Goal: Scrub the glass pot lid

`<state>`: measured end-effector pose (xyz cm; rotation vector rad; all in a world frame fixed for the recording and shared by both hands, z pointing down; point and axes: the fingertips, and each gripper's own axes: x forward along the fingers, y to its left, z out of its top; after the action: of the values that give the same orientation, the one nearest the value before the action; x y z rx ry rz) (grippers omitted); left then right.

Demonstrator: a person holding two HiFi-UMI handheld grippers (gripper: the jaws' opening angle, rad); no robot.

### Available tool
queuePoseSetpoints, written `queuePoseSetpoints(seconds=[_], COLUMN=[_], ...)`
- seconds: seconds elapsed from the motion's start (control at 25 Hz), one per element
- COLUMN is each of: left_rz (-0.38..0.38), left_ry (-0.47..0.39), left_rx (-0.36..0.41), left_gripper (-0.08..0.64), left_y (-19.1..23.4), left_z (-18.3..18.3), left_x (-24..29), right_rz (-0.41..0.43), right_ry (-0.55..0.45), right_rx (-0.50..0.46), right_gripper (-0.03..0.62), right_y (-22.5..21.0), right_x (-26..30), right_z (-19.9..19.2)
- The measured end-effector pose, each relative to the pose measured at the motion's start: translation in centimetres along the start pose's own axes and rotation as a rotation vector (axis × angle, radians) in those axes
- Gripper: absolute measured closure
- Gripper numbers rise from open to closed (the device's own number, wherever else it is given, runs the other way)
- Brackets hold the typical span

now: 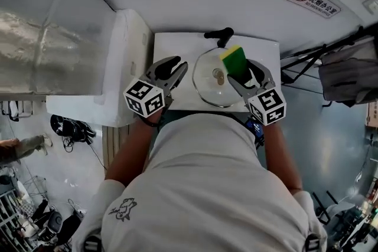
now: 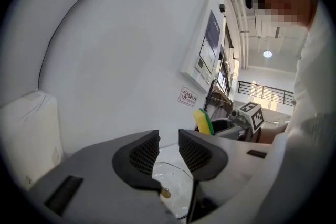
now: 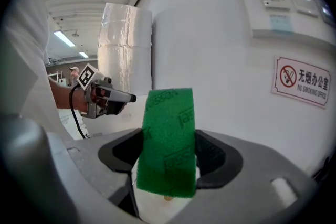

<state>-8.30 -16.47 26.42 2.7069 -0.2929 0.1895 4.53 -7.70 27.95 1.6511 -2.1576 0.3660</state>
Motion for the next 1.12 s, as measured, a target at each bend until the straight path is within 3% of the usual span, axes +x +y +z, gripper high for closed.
queuePoseSetpoints(seconds=[0.32, 0.68, 0.88, 1.12], left_rz=[0.012, -0.011, 0.013, 0.038], left_ry=[-0.008, -0.022, -0.041, -0.074], left_rx=[0.017, 0.103, 0.133, 0.146], left_gripper=[0.443, 0.474, 0.555, 0.561], left_y=[-0.4, -2.4, -4.9, -10.0], left_z=[0.2, 0.9, 1.2, 0.7], left_x=[-1.9, -2.4, -2.6, -2.0], right_rz=[-0.020, -0.009, 0.011, 0.058], right_ry=[-0.042, -0.100, -0.112, -0.154], right_rx=[0.023, 0.048, 0.033, 0.019], right_gripper=[0.284, 0.285, 0.285, 0.285], right_y=[0.8, 0.6, 0.2, -0.6], right_x=[-0.8, -2.5, -4.5, -9.0], right_z=[1.5, 2.3, 2.2, 1.3])
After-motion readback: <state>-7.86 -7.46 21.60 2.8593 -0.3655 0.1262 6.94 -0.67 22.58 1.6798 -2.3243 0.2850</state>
